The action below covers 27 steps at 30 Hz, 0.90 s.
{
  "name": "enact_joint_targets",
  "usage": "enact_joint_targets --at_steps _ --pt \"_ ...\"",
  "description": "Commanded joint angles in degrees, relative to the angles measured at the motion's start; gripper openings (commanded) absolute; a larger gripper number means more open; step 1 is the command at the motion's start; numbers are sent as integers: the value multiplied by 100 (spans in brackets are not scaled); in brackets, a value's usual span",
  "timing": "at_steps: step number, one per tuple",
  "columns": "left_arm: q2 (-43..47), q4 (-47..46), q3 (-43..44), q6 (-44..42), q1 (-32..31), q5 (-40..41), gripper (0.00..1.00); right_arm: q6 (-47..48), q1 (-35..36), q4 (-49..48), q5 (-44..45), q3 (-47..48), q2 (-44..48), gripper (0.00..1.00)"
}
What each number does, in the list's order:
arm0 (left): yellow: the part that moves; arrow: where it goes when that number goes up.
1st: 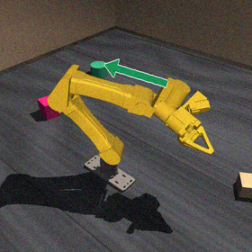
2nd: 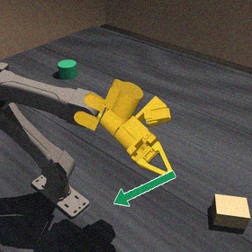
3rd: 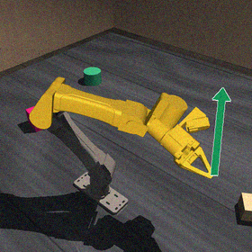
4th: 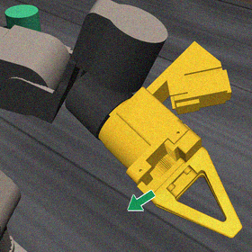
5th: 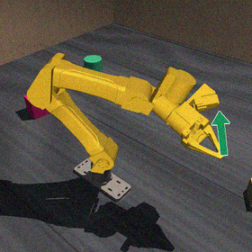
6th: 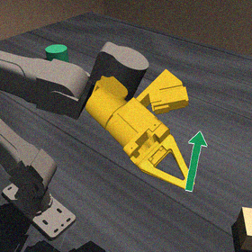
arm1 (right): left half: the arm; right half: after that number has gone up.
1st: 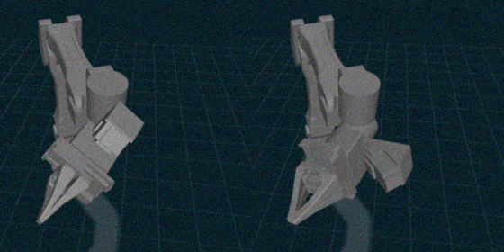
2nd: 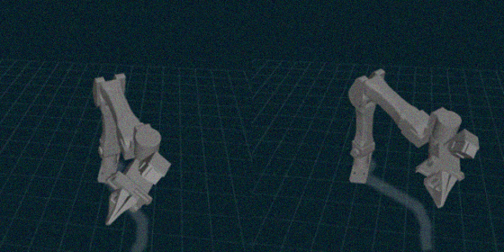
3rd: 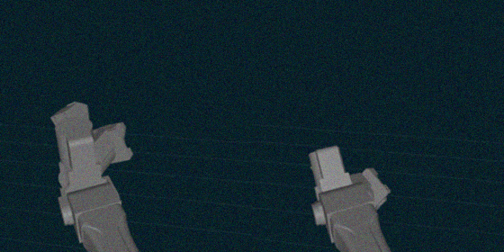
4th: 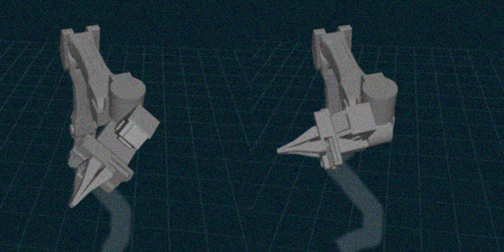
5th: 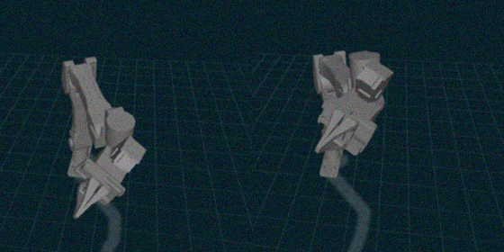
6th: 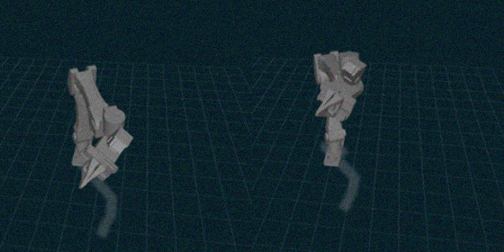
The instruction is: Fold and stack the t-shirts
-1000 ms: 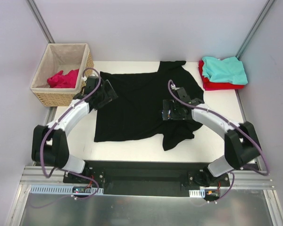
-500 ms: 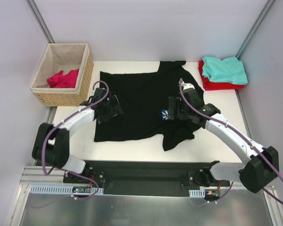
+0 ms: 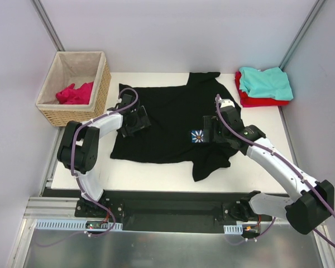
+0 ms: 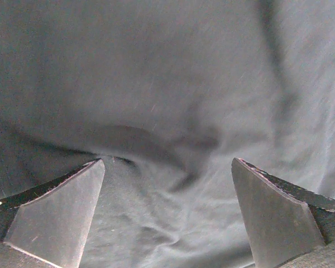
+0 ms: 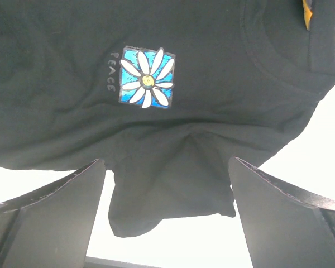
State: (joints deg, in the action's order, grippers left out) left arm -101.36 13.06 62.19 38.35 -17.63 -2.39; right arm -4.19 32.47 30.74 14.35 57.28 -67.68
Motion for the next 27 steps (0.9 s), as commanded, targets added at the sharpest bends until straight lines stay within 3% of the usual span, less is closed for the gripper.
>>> enact_joint_targets --at_steps 1,6,10,17,23,27 --pt "-638 188 599 -170 92 134 99 146 -118 -24 68 -76 1 96" --pt "-1105 329 1093 -187 391 29 99 111 -390 -322 -169 -199 -429 96" --pt "-1061 364 1128 -214 585 -6 99 6 -566 -753 -616 -138 -1367 96" --pt "-167 408 724 -91 603 -244 99 -170 -584 -1096 -1127 354 -2389 96" --pt "661 600 768 -38 594 -402 99 -82 -575 -930 -1013 688 -2522 96" --pt "1205 759 707 -29 515 -508 99 -100 -470 -746 -961 531 -2145 96"
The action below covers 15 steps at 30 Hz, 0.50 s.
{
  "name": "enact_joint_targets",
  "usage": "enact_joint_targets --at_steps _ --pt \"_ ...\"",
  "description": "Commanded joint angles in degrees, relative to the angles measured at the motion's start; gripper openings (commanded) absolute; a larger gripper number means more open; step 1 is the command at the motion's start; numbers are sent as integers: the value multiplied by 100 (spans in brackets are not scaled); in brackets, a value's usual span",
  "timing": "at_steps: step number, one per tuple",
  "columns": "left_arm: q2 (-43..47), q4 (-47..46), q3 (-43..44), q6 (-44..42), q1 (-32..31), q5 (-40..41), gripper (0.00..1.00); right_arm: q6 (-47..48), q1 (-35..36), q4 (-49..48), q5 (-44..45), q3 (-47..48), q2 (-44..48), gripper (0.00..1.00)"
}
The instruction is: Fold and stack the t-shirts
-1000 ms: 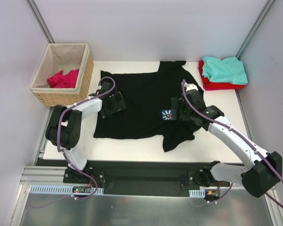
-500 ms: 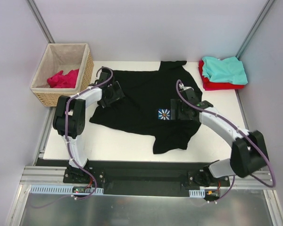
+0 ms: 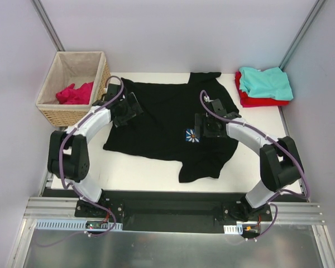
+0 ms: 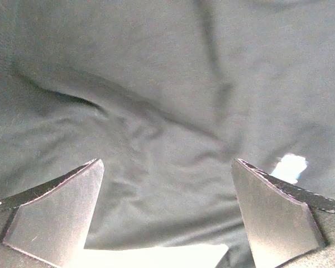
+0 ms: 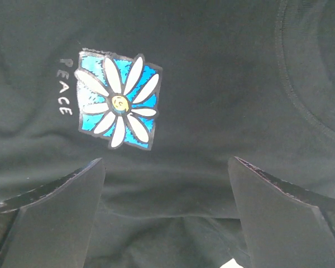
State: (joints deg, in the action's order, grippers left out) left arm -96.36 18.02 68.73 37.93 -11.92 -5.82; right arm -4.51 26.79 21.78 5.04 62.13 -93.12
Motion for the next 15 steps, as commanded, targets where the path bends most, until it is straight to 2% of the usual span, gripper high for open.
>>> enact_joint_targets --at_steps 1,5,11,15 --pt "976 281 -8 12 -73 -165 99 -76 142 299 23 -7 652 96" --pt "1663 377 -403 -40 -205 -121 99 -294 651 625 269 -543 1585 96" --pt "2595 474 -1150 -14 -433 -147 99 -822 1205 1021 814 -1843 3217 97" --pt "2964 501 -1660 21 -495 -278 99 -1620 1636 1503 998 -2529 4160 99"
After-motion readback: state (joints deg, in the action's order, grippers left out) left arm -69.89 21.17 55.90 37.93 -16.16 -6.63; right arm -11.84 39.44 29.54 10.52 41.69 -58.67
